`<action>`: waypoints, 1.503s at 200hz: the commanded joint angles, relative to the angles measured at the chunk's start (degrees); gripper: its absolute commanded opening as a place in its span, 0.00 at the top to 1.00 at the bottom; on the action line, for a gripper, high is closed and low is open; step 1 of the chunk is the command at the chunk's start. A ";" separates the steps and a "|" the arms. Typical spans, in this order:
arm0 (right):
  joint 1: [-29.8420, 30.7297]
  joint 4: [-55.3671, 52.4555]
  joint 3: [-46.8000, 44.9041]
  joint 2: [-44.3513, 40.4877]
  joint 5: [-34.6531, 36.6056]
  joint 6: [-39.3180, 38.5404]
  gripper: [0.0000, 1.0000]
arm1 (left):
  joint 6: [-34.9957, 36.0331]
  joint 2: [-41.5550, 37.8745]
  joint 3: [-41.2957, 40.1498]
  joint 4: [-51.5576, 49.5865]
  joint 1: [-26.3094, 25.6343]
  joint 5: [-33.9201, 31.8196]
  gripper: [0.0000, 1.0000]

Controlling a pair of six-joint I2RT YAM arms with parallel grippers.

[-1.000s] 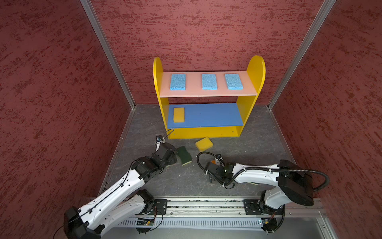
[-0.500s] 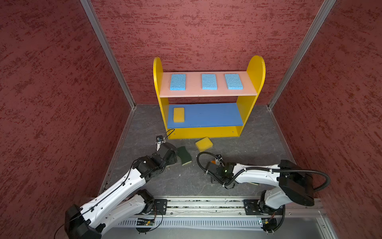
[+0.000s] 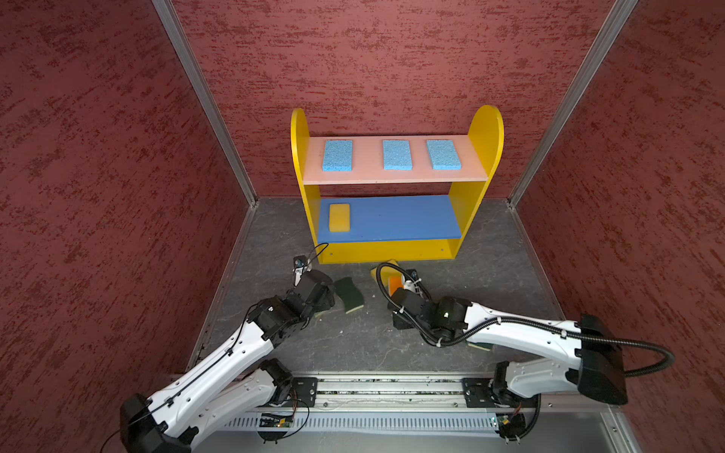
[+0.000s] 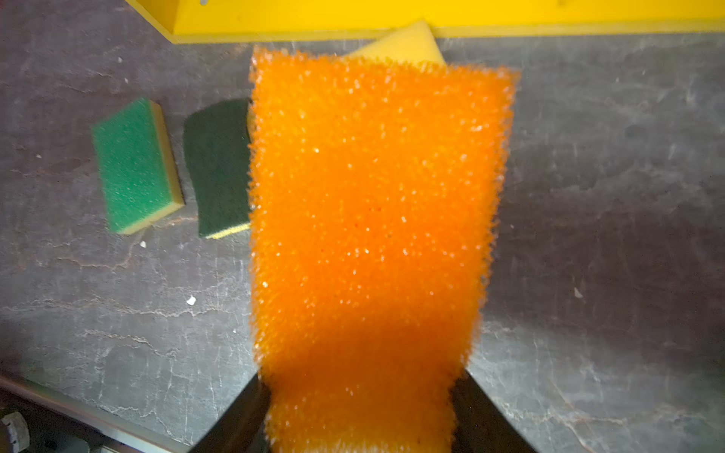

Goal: Arrange cleaning sponges on a shelf
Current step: Pick up the cleaning sponge from the bottom-center of the table, then place the cleaning sponge at the shelf.

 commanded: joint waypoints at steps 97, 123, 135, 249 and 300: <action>-17.23 12.65 9.39 4.68 -3.15 -19.52 0.38 | 4.62 -2.87 4.25 3.26 2.84 -3.62 0.27; -20.91 13.49 13.48 9.96 -6.58 -21.93 0.38 | 6.16 -2.31 4.99 5.35 4.68 -3.49 0.27; -21.98 13.52 15.67 12.25 -7.52 -22.98 0.38 | 7.07 -1.99 5.44 6.29 5.59 -3.27 0.27; -27.58 14.49 28.70 24.74 -9.05 -27.09 0.39 | 13.99 2.48 7.00 15.09 11.95 0.99 0.27; -28.59 15.83 32.25 27.89 -9.23 -27.88 0.39 | 14.42 2.84 6.82 16.39 13.15 1.09 0.27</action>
